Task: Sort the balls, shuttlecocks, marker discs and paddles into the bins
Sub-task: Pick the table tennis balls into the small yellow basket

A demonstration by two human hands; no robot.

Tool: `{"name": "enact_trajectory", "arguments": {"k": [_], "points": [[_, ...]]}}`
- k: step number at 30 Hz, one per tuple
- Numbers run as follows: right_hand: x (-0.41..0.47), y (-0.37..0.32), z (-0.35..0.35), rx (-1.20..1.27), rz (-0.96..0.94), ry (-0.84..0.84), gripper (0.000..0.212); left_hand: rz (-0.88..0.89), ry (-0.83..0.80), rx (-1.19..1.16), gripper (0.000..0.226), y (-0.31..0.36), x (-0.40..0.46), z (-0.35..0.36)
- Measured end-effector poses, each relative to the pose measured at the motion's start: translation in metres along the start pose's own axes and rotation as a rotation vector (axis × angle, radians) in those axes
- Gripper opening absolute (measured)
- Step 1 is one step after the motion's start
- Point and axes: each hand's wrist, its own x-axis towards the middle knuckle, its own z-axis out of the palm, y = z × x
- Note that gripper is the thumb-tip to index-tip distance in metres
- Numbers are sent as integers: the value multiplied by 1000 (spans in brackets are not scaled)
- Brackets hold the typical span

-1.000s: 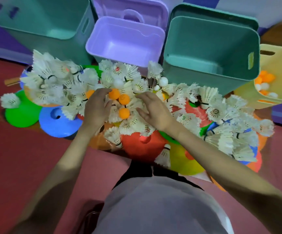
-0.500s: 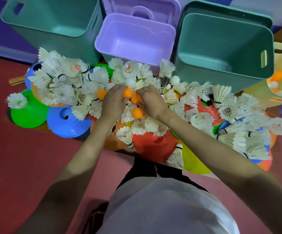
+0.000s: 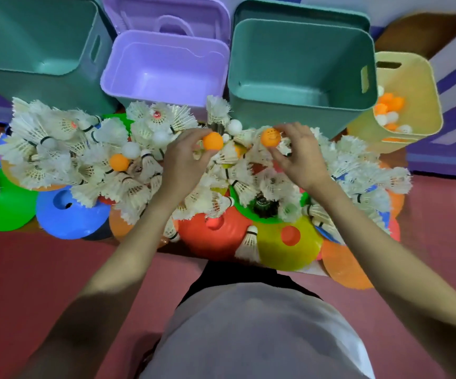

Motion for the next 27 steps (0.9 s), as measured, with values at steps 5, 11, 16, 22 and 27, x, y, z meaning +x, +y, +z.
{"name": "enact_trajectory", "arguments": {"k": [5, 11, 16, 22, 27], "points": [[-34, 85, -54, -30, 188, 98, 35, 93, -135, 36, 40, 56, 24, 75], [-46, 173, -116, -99, 319, 194, 36, 292, -268, 79, 39, 140, 77, 175], [-21, 226, -153, -142, 399, 241, 37, 374, -293, 123, 42, 198, 126, 250], [-5, 236, -154, -122, 405, 204, 45, 355, -264, 141, 42, 208, 139, 284], [-22, 210, -121, -75, 315, 112, 41, 347, -174, 98, 32, 174, 109, 250]]}}
